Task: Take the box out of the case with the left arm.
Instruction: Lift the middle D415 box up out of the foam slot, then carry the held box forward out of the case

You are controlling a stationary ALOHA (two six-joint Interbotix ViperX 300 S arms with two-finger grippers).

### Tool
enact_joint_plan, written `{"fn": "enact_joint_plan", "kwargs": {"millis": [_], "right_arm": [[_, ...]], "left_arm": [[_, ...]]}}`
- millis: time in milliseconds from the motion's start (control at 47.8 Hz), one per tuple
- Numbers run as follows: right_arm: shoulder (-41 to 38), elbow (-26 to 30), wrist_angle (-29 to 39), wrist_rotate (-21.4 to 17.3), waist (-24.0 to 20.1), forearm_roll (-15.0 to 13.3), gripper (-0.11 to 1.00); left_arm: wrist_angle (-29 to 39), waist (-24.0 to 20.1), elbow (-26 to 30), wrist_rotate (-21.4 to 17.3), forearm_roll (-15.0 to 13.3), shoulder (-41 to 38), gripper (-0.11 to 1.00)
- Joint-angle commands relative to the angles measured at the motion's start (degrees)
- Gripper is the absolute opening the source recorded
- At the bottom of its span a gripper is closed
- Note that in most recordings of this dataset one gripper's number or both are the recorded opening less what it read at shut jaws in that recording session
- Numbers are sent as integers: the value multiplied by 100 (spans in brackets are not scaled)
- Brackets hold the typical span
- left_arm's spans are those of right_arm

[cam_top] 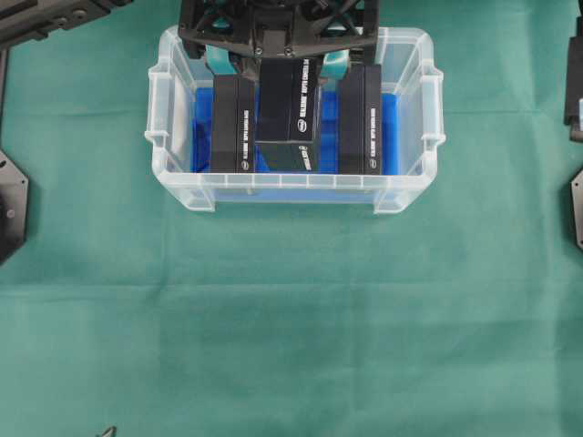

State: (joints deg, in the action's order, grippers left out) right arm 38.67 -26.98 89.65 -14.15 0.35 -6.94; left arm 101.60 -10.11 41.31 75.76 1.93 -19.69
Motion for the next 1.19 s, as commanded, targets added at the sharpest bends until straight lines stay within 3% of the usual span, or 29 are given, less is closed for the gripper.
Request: {"fn": "enact_joint_plan", "kwargs": {"millis": [0,460,1171], "right_arm": [[18,88,-18,-9,9,-9,0],[53,88,-9,0,0,-9,0],[70,88,9,26,0,-9,0]], "left_arm": [[0,9,149,26,18,281,61],[18,325,149,141,18,290,61],[202,1837,70,1960,18,272,61]]}}
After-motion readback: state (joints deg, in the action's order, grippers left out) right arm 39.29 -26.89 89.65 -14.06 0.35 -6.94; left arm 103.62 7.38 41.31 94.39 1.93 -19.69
